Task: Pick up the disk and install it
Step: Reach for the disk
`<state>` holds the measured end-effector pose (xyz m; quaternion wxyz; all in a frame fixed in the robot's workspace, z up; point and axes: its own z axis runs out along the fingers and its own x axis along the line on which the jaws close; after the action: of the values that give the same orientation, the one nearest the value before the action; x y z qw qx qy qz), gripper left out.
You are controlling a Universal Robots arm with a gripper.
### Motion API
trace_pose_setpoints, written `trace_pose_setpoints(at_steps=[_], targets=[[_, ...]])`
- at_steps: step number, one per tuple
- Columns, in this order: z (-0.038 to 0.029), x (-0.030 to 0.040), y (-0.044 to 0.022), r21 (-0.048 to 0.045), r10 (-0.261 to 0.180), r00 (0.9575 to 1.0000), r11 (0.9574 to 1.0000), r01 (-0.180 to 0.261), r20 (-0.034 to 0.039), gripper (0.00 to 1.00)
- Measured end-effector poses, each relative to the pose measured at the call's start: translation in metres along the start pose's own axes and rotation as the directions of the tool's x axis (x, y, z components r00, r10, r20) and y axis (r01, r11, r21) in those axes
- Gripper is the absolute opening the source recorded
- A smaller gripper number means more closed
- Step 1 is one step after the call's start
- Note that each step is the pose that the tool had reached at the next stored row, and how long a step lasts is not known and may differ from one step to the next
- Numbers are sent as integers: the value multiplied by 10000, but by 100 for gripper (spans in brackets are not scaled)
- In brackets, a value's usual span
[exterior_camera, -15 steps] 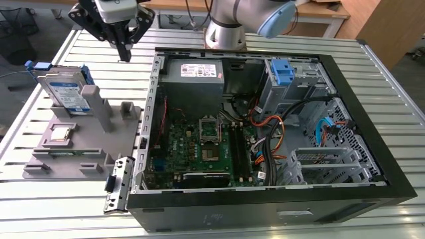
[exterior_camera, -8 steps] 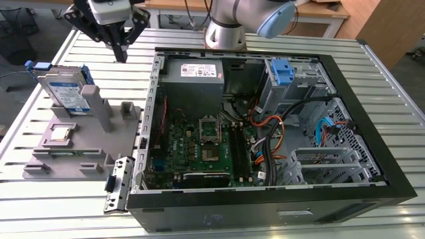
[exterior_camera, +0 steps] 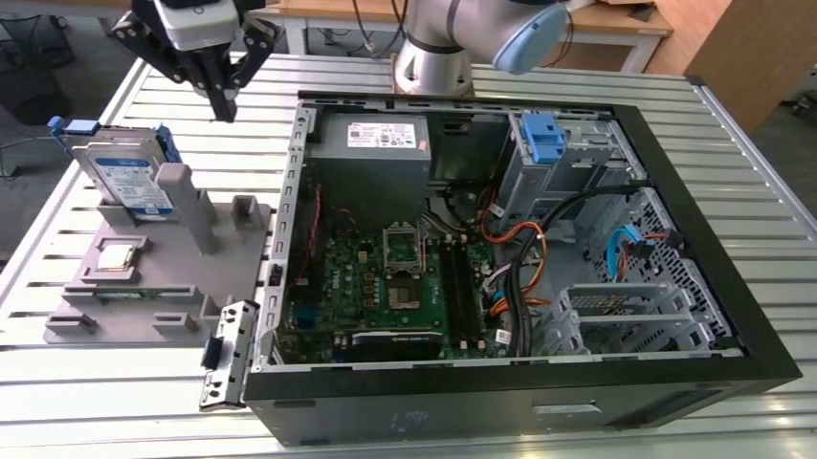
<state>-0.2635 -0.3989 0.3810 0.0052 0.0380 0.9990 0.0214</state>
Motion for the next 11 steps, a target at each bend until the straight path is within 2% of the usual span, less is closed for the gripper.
trace_pose_setpoints(at_steps=[5,11], targets=[[13,61,-5,-1,1,10000,10000,-1,1,11],[27,189,-16,0,-1,10000,10000,1,0,11]])
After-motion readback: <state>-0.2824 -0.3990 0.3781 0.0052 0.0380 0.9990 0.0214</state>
